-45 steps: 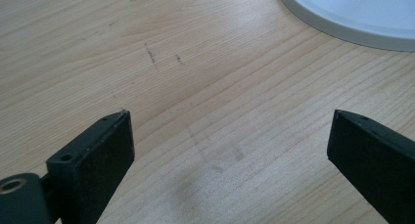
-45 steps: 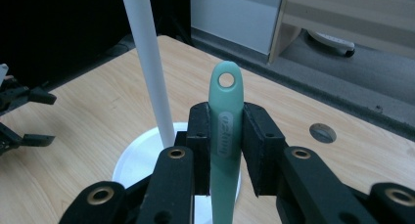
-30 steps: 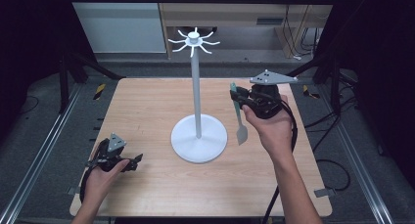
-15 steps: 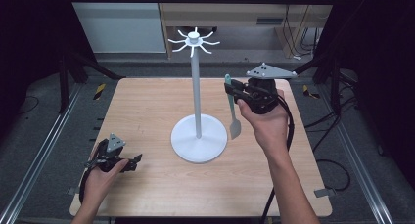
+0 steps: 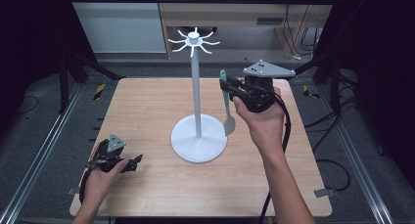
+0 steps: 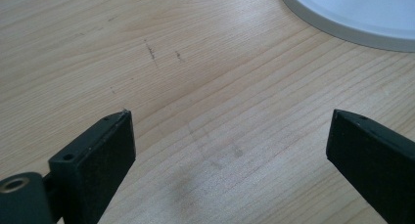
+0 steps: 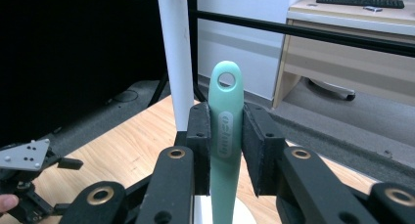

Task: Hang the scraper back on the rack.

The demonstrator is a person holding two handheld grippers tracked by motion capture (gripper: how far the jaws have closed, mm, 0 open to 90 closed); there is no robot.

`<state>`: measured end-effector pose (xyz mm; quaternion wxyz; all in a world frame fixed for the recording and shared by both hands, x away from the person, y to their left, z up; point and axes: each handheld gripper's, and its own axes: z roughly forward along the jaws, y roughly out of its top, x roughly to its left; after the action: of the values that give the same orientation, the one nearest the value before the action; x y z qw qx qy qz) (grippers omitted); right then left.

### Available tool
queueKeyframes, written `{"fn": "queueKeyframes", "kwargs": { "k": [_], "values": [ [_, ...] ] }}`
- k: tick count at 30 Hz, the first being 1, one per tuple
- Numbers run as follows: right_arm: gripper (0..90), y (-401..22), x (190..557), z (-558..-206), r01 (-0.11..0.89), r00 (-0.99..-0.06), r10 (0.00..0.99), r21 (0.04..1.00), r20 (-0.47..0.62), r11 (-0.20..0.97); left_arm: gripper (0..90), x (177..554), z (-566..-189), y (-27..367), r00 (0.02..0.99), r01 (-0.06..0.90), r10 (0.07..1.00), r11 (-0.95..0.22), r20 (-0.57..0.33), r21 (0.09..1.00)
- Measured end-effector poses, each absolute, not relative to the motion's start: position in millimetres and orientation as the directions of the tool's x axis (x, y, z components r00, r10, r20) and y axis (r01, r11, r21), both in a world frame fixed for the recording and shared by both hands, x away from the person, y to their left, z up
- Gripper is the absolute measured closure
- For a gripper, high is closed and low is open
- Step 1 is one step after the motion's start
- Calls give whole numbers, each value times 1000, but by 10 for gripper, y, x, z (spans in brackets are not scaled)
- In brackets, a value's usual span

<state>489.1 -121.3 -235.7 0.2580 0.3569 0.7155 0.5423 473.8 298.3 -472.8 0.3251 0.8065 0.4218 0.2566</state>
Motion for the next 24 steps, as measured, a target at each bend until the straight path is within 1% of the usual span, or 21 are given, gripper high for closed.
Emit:
{"fn": "queueKeyframes", "kwargs": {
  "k": [18,24],
  "values": [
    [747,-1222,4816,-2116,187,-627,778,977,37,104,40,4734,-4730,2984,511,515,847,-437,145,737],
    [747,-1179,4787,-2018,168,-631,775,979,16,117,41,4732,-4732,2974,512,513,847,-435,142,740]
  ]
}}
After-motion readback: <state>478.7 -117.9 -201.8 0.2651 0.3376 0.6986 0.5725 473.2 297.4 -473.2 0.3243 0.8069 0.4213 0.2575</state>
